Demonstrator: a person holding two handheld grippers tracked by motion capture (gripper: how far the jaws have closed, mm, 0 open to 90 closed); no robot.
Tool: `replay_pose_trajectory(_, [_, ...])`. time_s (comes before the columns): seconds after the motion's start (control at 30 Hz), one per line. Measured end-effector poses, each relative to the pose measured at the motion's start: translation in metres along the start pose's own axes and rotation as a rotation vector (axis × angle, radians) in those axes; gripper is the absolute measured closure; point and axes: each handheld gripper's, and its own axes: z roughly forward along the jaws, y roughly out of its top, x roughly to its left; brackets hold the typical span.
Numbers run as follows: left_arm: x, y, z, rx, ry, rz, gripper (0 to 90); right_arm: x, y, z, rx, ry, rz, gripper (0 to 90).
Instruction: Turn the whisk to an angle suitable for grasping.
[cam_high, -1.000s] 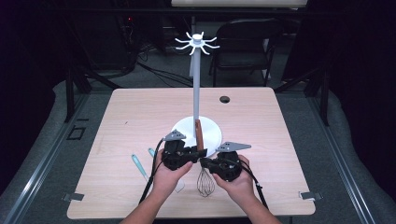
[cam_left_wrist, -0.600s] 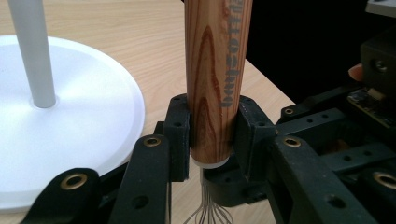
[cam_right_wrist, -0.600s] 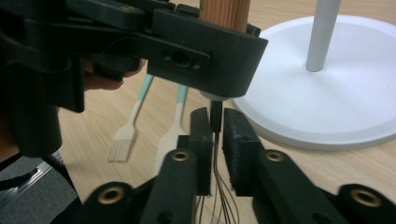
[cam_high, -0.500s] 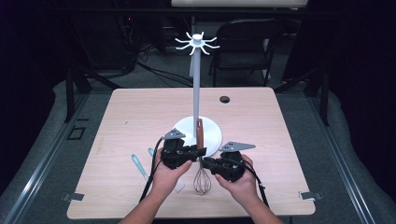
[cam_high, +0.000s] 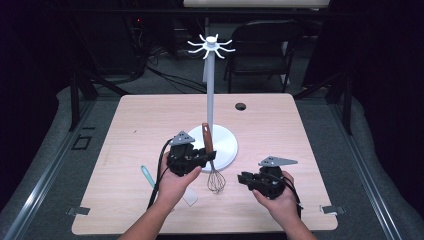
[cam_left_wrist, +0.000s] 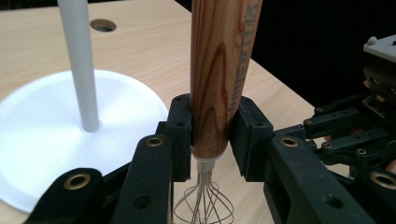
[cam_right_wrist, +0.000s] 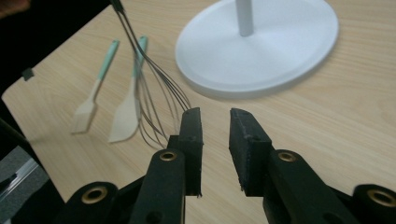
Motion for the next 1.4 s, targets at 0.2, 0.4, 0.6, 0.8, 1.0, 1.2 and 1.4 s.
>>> replay_pose_trajectory(0.2, [0.001, 0.014, -0.005, 0.014, 0.035, 0.049, 70.5, -0.016, -0.010, 0.002, 0.003, -0.041, 0.026, 70.6])
replay_pose_trajectory(0.4, [0.005, 0.026, -0.007, 0.023, 0.050, 0.067, 70.5, -0.023, -0.014, 0.007, 0.027, -0.064, 0.048, 69.6])
replay_pose_trajectory(0.6, [0.007, 0.045, -0.014, 0.032, 0.061, 0.097, 70.5, -0.025, -0.017, 0.010, 0.044, -0.075, 0.046, 68.5])
replay_pose_trajectory(0.8, [0.005, 0.076, -0.028, 0.025, 0.069, 0.142, 70.5, -0.029, -0.019, 0.012, 0.051, -0.076, 0.073, 68.7])
replay_pose_trajectory(1.0, [0.002, 0.108, -0.042, 0.001, 0.074, 0.175, 70.5, -0.029, -0.021, 0.014, 0.055, -0.077, 0.069, 69.1])
replay_pose_trajectory(1.2, [0.001, 0.132, -0.053, -0.008, 0.054, 0.174, 70.5, -0.031, -0.022, 0.015, 0.065, -0.076, 0.070, 69.7])
replay_pose_trajectory(1.4, [0.003, 0.151, -0.053, 0.004, 0.058, 0.173, 70.5, -0.031, -0.022, 0.018, 0.068, -0.078, 0.071, 70.2])
